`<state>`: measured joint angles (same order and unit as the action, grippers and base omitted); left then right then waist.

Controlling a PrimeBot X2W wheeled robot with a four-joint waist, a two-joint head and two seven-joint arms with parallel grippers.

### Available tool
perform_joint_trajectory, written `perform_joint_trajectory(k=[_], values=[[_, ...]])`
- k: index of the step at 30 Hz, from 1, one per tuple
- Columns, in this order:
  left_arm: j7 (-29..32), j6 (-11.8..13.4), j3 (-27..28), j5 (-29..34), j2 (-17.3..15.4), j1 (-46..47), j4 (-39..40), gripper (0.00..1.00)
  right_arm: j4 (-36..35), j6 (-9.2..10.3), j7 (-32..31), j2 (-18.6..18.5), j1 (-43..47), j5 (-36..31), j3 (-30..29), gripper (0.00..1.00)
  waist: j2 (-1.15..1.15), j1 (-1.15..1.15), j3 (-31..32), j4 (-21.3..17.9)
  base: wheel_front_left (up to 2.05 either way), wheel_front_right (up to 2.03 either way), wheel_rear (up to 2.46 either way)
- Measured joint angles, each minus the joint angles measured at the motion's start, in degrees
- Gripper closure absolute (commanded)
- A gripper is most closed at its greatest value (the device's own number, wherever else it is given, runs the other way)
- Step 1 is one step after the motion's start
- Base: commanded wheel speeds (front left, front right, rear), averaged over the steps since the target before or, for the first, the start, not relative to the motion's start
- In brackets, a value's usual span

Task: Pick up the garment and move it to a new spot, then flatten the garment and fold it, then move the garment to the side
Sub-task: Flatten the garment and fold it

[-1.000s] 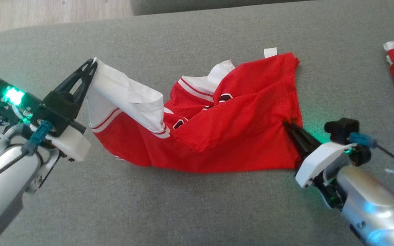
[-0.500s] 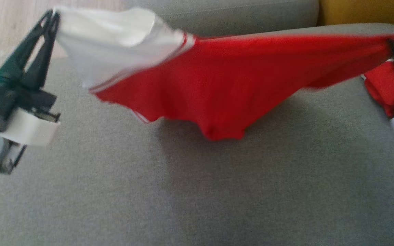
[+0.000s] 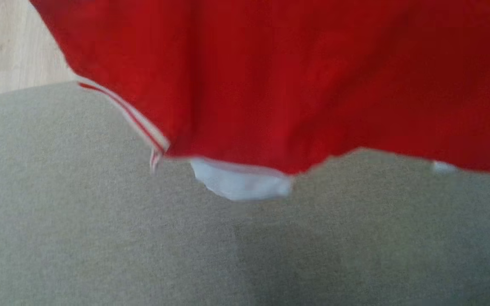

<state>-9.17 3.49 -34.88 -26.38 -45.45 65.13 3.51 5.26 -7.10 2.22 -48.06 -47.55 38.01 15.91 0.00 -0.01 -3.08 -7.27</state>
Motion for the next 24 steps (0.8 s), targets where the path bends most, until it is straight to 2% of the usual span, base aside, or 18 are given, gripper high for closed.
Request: perform_joint_trajectory(k=[4,6,10,13,17,19,24], values=[[1.22,-3.05,-1.48,-0.68,4.2,4.58,-9.49,1.0,5.86,0.0,-3.99,3.02,-5.2,-3.85,4.04,1.0,0.0,0.01,-1.62,0.81,0.0,0.0,0.0],[1.14,-4.67,-2.58,-0.73,7.39,7.84,-17.98,1.0,11.16,0.0,-5.08,4.69,-8.71,-4.49,6.71,1.0,0.0,0.01,-4.11,1.72,0.0,0.0,0.0],[-1.59,-6.03,-4.2,1.75,11.8,13.21,-27.4,1.0,17.74,0.0,-4.03,7.69,-14.85,-4.58,9.2,1.0,0.0,0.03,-8.68,2.88,0.0,0.0,0.0],[-4.13,-5.88,-5.04,5.41,14.96,19.03,-31.6,1.0,22.25,0.0,-0.67,8.82,-20.13,-6.03,9.76,1.0,0.0,0.03,-12.37,3.72,0.0,0.0,0.0],[-5.76,-3.45,-3.74,9.27,18.44,26.52,-33.27,1.0,27.16,0.0,6.62,9.15,-27.18,-9.68,8.12,1.0,0.0,0.04,-16.64,4.93,0.0,0.0,0.0],[-5.79,-3.5,-1.91,9.77,19.02,27.6,-30.76,1.0,28.36,0.0,8.89,9.17,-29.0,-11.07,8.24,1.0,0.0,0.03,-18.21,5.46,0.0,0.0,0.0],[-5.89,-6.88,1.27,9.81,18.67,21.46,-24.4,1.0,30.65,0.0,10.71,9.02,-28.25,-12.1,11.96,1.0,0.0,0.02,-21.27,6.53,0.0,0.0,0.0]])
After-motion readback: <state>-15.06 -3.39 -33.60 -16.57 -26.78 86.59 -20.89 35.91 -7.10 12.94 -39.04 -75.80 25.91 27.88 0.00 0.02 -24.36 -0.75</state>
